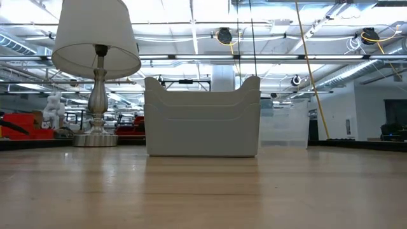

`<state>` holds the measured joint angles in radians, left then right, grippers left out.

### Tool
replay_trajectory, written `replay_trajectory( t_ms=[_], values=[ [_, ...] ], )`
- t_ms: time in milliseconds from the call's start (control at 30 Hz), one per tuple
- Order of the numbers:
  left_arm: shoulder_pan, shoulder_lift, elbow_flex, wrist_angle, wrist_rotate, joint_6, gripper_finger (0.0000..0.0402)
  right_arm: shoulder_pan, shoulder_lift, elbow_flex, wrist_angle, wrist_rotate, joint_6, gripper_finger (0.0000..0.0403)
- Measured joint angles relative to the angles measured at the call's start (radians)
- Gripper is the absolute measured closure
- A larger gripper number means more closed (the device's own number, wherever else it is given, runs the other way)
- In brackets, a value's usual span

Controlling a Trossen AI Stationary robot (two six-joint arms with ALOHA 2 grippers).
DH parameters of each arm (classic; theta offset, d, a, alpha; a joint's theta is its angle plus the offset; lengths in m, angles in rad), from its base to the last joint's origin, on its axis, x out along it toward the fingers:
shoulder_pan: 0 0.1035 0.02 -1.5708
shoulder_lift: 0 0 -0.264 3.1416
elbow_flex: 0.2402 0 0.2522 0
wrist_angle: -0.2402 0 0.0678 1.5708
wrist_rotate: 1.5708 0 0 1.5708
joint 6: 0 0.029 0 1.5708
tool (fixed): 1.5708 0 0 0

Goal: Stack baskets by color
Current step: Stack the white bin on the stacked white bins

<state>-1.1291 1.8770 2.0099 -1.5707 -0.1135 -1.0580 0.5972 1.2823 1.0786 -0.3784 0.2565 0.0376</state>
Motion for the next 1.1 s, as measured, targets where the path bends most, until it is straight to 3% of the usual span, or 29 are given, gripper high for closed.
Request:
replay_trajectory(
  t_ms=[533, 1100],
  values=[
    [-0.002, 0.001, -0.097, 0.002, -0.002, -0.025, 0.0401, 0.0, 0.0, -0.001, -0.001, -0.001, 0.002, 0.0117],
    [0.01, 0.031, -0.098, 0.042, -0.002, -0.023, 0.0381, 0.0, 0.0, -0.017, -0.013, -0.001, 0.002, 0.0117]
  ],
)
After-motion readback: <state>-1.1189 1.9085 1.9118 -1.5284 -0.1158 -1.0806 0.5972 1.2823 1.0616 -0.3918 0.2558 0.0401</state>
